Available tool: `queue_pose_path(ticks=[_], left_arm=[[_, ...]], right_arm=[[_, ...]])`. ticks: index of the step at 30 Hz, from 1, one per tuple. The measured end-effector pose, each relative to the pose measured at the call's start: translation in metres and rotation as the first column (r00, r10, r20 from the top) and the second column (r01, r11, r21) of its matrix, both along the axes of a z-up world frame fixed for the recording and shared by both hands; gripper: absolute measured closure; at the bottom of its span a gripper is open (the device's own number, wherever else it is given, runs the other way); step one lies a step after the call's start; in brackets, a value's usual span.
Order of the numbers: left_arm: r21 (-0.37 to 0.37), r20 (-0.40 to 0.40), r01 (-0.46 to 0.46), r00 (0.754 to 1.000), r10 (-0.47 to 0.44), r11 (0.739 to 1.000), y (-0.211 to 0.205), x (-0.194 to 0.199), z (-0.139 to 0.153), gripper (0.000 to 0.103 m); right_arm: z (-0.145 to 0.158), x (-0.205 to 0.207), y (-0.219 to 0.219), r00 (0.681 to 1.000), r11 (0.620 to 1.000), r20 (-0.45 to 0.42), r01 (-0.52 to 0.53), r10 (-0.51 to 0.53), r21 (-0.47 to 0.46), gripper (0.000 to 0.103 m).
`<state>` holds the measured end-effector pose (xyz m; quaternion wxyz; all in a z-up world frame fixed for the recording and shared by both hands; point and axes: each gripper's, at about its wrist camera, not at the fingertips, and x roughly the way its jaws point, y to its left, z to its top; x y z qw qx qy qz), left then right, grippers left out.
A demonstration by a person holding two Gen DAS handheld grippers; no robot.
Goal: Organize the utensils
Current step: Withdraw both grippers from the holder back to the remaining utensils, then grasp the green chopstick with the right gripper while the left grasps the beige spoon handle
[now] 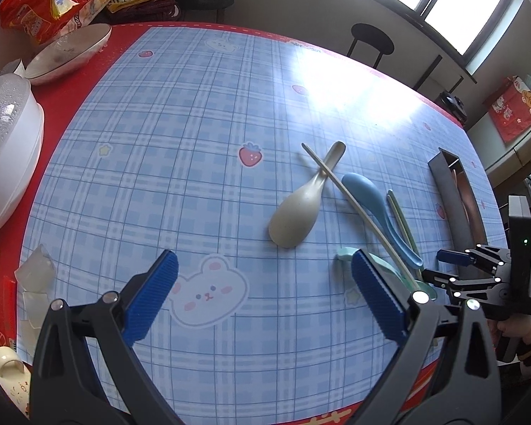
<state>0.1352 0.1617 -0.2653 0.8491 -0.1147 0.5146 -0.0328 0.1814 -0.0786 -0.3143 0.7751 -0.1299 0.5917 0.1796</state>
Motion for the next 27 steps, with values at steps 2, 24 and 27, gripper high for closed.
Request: queue_pose_path(ticks=[2,24,27], left_arm=[[0.002,0.003,0.008,1.0,-0.008,1.0,-0.003,0.002,0.0,0.006],[-0.1,-0.101,0.187,0.975,-0.197,0.977,-0.029,0.108,-0.045,0.062],[-0.123,-0.118,0.185,0.973,-0.199,0.975,-0.029,0.114,-0.05,0.062]], right_arm=[[0.0,-0.001,0.003,1.0,1.0,0.013,-0.018,0.018,-0.011,0.061],[0.001,0.004,-0.012,1.0,0.999,0.01,0.006,-0.006,0.045,0.095],[0.001,0.004,-0.013,1.0,0.998,0.007,0.008,-0.009,0.056,0.095]])
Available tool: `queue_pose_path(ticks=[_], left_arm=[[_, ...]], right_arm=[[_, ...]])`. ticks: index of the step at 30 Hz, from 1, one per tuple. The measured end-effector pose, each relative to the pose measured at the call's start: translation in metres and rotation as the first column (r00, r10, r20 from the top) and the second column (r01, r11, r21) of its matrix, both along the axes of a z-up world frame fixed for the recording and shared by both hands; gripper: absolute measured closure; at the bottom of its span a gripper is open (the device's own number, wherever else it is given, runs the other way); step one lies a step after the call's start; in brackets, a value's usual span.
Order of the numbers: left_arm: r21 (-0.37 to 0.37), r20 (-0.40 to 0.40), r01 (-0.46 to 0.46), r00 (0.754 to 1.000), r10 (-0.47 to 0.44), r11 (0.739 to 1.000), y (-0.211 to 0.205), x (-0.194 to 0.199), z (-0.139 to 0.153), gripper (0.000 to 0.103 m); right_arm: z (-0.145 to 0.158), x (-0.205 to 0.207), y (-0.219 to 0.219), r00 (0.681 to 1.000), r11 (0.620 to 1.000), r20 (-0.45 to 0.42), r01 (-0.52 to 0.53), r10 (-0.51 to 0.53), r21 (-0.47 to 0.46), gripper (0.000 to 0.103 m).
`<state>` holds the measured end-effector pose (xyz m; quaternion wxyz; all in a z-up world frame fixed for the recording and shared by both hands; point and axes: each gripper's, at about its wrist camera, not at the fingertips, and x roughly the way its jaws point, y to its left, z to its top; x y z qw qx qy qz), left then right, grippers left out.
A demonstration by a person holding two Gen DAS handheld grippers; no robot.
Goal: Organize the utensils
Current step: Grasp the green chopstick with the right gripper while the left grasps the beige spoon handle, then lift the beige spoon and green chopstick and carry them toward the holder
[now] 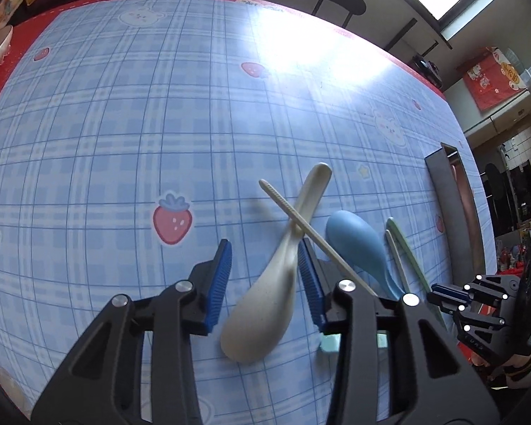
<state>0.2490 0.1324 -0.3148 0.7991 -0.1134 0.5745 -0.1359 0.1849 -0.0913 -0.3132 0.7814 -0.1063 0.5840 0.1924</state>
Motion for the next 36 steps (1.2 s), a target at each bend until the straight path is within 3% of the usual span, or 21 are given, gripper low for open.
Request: queue_pose_path(ticks=[13,16,19,26,36], left_arm=[[0.068,0.029,0.037,0.999,-0.039,0.997,-0.025,-0.012,-0.003,0.062],[0.132,0.044,0.056,0.997,-0.063,0.99,-0.036,-0.013,-0.004,0.062],[0.211,0.053,0.082,0.994,-0.096,0.974,-0.051,-0.016,-0.004,0.07],[0.209,0.028,0.145,0.988,-0.154,0.967,-0.063,-0.037,-0.004,0.079],[0.071,-0.035,0.148,0.989,-0.146,0.986,-0.05,-0.095,0.0,0.088]], right_arm=[[0.0,0.002,-0.004,1.0,1.0,-0.008,0.002,-0.002,0.013,0.095],[0.001,0.002,-0.004,1.0,1.0,-0.008,-0.001,0.001,0.01,0.095],[0.001,0.002,-0.003,1.0,1.0,-0.011,-0.003,0.003,0.007,0.095],[0.001,0.003,-0.002,1.0,1.0,-0.015,0.0,0.0,0.014,0.095],[0.001,0.003,-0.008,1.0,0.999,-0.014,0.009,-0.008,0.038,0.095]])
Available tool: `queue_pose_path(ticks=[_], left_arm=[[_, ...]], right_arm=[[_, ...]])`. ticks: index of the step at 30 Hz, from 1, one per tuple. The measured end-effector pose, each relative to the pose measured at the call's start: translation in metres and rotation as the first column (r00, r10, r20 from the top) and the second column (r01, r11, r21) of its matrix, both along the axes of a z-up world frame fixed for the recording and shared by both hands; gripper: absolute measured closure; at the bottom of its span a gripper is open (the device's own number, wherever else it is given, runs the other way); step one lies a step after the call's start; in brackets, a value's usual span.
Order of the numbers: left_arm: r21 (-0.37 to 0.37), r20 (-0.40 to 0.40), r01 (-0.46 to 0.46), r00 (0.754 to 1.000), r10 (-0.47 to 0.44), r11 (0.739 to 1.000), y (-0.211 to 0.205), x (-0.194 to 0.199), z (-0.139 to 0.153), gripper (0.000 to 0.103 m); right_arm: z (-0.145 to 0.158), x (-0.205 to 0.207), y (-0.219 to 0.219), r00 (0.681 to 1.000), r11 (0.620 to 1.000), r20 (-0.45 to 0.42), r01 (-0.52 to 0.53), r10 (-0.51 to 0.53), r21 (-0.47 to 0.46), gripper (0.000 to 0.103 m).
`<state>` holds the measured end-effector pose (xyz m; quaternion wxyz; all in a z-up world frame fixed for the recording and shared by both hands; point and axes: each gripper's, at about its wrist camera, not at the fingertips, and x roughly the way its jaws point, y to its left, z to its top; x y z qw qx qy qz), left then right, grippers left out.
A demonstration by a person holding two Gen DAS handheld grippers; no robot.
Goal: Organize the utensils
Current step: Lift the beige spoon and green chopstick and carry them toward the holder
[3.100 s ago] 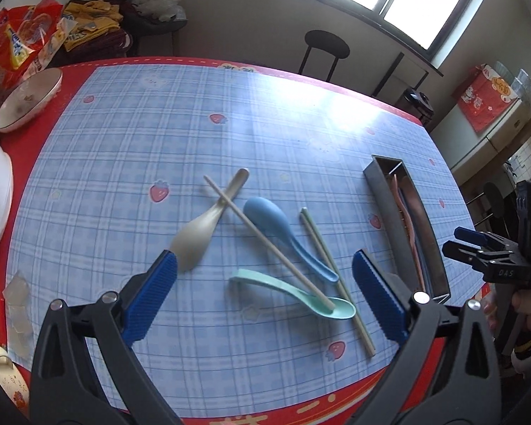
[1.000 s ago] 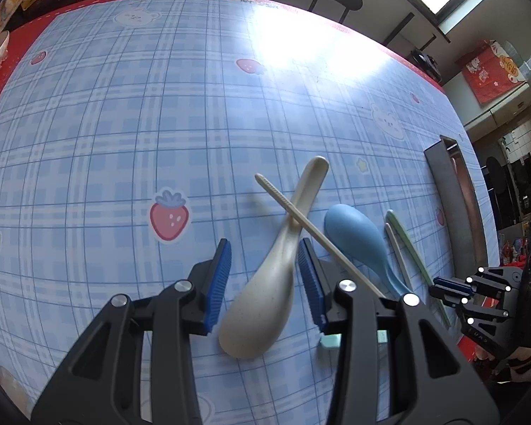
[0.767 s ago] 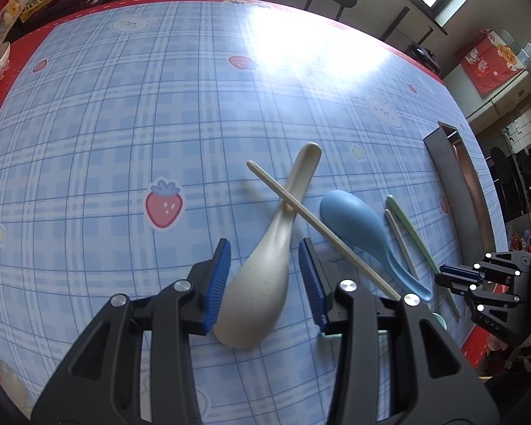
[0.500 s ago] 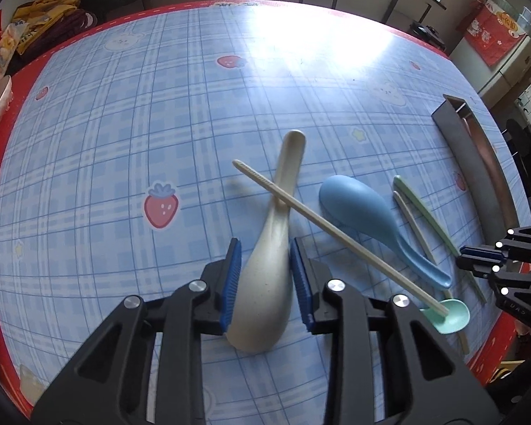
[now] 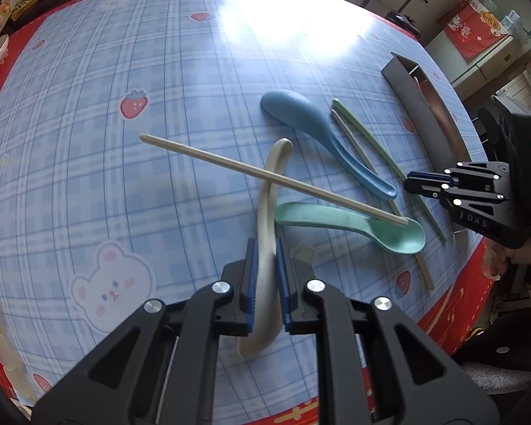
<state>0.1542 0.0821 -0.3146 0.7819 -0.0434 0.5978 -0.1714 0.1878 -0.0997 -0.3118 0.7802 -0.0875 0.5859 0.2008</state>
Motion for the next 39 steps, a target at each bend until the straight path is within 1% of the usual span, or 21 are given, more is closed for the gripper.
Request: queue_pose_path(ticks=[4,10,12,14,15,17,21,22,23,24,25,26,27,29,34,36,37,39], left_arm=[[0.028,0.004,0.032,0.999,-0.032,0.999,-0.012,-0.011,0.0,0.088],[0.0,-0.025,0.077,0.997,-0.077,0.997,-0.032,-0.03,-0.003,0.088],[-0.022,-0.036,0.071,0.997,-0.072,0.997,-0.035,-0.036,-0.005,0.087],[-0.042,-0.059,0.068,0.996,-0.07,0.997,-0.038,-0.04,-0.01,0.084],[-0.035,-0.067,0.072,0.995,-0.074,0.997,-0.039,-0.041,-0.013,0.083],[-0.012,-0.04,0.08,0.996,-0.08,0.997,-0.042,-0.044,-0.011,0.083],[0.005,-0.029,0.066,0.997,-0.065,0.998,-0.042,-0.046,-0.012,0.084],[0.046,-0.008,0.052,0.999,-0.052,0.998,-0.042,-0.047,-0.01,0.085],[0.104,0.026,0.023,0.999,-0.026,0.994,-0.041,-0.047,-0.006,0.089],[0.134,0.051,-0.015,0.999,0.008,0.991,-0.041,-0.047,-0.003,0.092],[0.15,0.07,-0.055,0.997,0.045,0.987,-0.036,-0.045,0.0,0.093],[0.152,0.08,-0.09,0.994,0.079,0.984,-0.03,-0.044,0.002,0.093],[0.137,0.075,-0.119,0.991,0.109,0.983,-0.025,-0.043,0.001,0.093],[0.119,0.073,-0.151,0.987,0.143,0.981,-0.018,-0.042,-0.001,0.093],[0.113,0.083,-0.185,0.981,0.176,0.976,-0.014,-0.041,-0.002,0.092],[0.128,0.051,-0.202,0.979,0.197,0.971,-0.014,-0.036,-0.01,0.088],[0.123,0.063,-0.211,0.977,0.205,0.97,-0.015,-0.038,-0.011,0.088],[0.137,0.074,-0.212,0.976,0.204,0.968,-0.02,-0.037,-0.009,0.088]], right_arm=[[0.0,0.001,-0.001,1.0,1.0,-0.001,0.0,0.0,0.004,0.095],[0.0,-0.001,-0.002,1.0,1.0,0.002,0.003,-0.003,0.009,0.095],[0.001,-0.001,-0.002,1.0,1.0,0.003,0.004,-0.004,0.011,0.095],[0.001,-0.001,-0.002,1.0,1.0,0.004,0.005,-0.005,0.01,0.095],[0.001,-0.001,-0.002,1.0,1.0,0.004,0.005,-0.005,0.01,0.095],[0.001,-0.001,-0.002,1.0,1.0,0.004,0.005,-0.005,0.011,0.095],[0.001,-0.001,-0.002,1.0,1.0,0.004,0.006,-0.006,0.01,0.095],[0.001,-0.001,-0.002,1.0,1.0,0.003,0.007,-0.007,0.012,0.095],[0.001,-0.001,-0.002,1.0,1.0,0.001,0.009,-0.009,0.014,0.095],[0.001,-0.001,-0.002,1.0,1.0,-0.001,0.012,-0.012,0.015,0.095],[0.001,-0.001,-0.002,1.0,1.0,0.0,0.013,-0.013,0.014,0.095],[0.001,-0.001,-0.002,1.0,1.0,0.002,0.012,-0.012,0.012,0.096],[0.001,-0.001,-0.001,1.0,1.0,0.003,0.011,-0.011,0.009,0.096],[0.001,-0.001,-0.001,1.0,1.0,0.0,0.013,-0.013,0.008,0.096],[0.001,0.0,-0.003,1.0,1.0,-0.004,0.018,-0.018,0.013,0.097],[0.001,0.0,-0.002,1.0,1.0,-0.004,0.016,-0.016,0.008,0.097],[0.001,0.001,-0.002,1.0,1.0,-0.004,0.015,-0.015,0.007,0.097],[0.001,0.001,-0.001,1.0,1.0,-0.001,0.009,-0.009,-0.001,0.097]])
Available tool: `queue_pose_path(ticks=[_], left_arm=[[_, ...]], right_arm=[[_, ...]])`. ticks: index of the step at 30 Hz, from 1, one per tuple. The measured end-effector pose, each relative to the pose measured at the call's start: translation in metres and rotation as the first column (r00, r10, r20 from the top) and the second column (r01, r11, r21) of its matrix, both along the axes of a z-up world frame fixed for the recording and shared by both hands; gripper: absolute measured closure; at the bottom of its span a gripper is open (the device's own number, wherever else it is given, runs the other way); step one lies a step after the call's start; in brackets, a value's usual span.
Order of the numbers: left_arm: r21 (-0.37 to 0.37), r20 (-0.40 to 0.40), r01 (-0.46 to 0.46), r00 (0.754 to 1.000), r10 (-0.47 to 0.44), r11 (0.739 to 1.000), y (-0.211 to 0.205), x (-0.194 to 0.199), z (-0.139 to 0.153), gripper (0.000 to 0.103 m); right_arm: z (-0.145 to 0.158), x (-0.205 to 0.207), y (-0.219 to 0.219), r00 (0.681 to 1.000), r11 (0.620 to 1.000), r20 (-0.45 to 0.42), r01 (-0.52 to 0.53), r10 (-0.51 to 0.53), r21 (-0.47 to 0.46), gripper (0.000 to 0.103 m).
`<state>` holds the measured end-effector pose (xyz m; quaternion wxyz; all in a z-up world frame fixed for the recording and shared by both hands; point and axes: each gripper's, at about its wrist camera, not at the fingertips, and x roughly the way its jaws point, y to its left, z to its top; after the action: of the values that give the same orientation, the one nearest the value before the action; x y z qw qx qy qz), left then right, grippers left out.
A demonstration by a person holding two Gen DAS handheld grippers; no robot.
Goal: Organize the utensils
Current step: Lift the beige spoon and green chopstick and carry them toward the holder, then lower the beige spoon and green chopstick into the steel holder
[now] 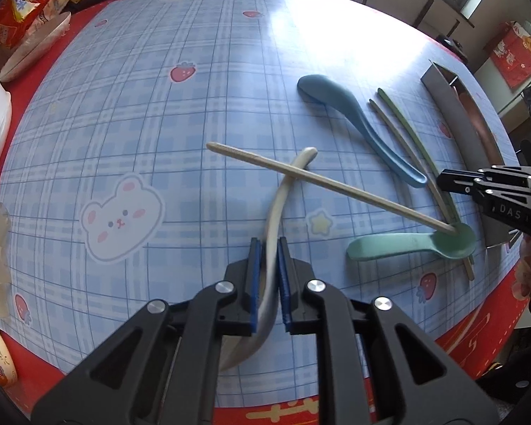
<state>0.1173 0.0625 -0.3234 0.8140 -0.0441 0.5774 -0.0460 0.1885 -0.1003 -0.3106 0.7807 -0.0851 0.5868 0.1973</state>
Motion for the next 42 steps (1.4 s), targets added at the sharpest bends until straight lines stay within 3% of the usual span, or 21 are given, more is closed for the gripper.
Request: queue_pose_path(ticks=[3,8,12,20,23,26,34,42], left_arm=[[-0.021,0.008,-0.022,1.0,0.022,1.0,0.002,-0.003,0.003,0.09],[-0.123,-0.028,-0.091,0.996,0.089,0.988,0.02,-0.013,0.01,0.09],[-0.117,-0.027,-0.143,0.99,0.141,0.983,0.041,-0.028,0.022,0.09],[-0.028,-0.027,-0.285,0.958,0.285,0.958,0.091,-0.041,0.034,0.09],[-0.059,0.0,-0.318,0.948,0.319,0.946,0.104,-0.043,0.047,0.09],[-0.095,0.032,-0.309,0.949,0.314,0.946,0.101,-0.041,0.063,0.09],[-0.204,0.077,-0.262,0.956,0.282,0.943,0.048,-0.019,0.089,0.09],[-0.242,0.104,-0.134,0.981,0.163,0.961,-0.01,0.008,0.112,0.09]], right_arm=[[0.0,-0.001,0.002,1.0,1.0,0.005,-0.011,0.011,-0.008,0.097],[0.003,-0.002,-0.001,1.0,1.0,-0.021,0.006,-0.005,0.03,0.097],[0.011,-0.01,0.0,1.0,0.998,-0.004,-0.004,0.004,0.055,0.097],[0.016,-0.014,0.001,1.0,0.997,0.001,0.0,0.0,0.076,0.097],[0.02,-0.015,-0.004,1.0,0.996,0.009,0.009,-0.009,0.091,0.097],[0.03,-0.017,-0.01,0.999,0.993,0.029,0.016,-0.02,0.12,0.097],[0.052,-0.022,-0.039,0.994,0.976,0.057,0.081,-0.094,0.201,0.097],[0.082,-0.033,-0.085,0.973,0.946,0.114,0.165,-0.203,0.278,0.097]])
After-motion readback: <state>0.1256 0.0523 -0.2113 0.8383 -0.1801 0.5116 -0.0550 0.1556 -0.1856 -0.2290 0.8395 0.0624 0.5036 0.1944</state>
